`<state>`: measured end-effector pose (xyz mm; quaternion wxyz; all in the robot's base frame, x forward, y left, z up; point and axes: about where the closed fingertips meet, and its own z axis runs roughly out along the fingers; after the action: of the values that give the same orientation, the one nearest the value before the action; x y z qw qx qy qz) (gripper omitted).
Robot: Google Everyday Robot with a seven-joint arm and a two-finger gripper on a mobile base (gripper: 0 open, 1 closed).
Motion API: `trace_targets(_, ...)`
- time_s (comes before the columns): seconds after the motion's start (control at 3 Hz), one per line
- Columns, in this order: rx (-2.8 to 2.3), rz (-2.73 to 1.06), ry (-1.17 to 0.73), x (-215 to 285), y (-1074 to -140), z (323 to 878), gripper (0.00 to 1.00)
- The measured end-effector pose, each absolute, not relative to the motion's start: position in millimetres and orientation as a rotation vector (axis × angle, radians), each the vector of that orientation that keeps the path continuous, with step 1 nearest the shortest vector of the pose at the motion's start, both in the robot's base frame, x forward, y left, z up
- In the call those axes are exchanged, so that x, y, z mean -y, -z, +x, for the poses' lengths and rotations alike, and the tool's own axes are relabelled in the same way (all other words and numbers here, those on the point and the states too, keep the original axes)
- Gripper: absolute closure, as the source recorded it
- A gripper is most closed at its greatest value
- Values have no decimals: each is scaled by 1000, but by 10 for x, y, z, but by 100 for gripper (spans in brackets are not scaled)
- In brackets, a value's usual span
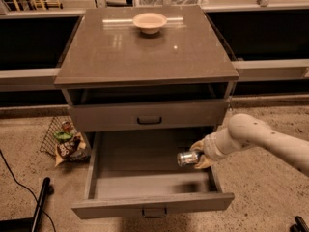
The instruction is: Pick redbull can from middle drawer and place on counter
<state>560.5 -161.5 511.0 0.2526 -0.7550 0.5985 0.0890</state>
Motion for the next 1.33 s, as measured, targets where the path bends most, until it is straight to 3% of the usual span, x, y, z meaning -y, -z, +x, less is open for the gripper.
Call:
trace_targets(0.33, -1558, -2048, -173, 1872, -5771, 5577, 100)
trace_targets(0.67, -1559, -2052, -170, 1876, -5802, 5574, 100)
trace_targets(1.33, -1555, -2109, -95, 1896, -6745, 5585, 100)
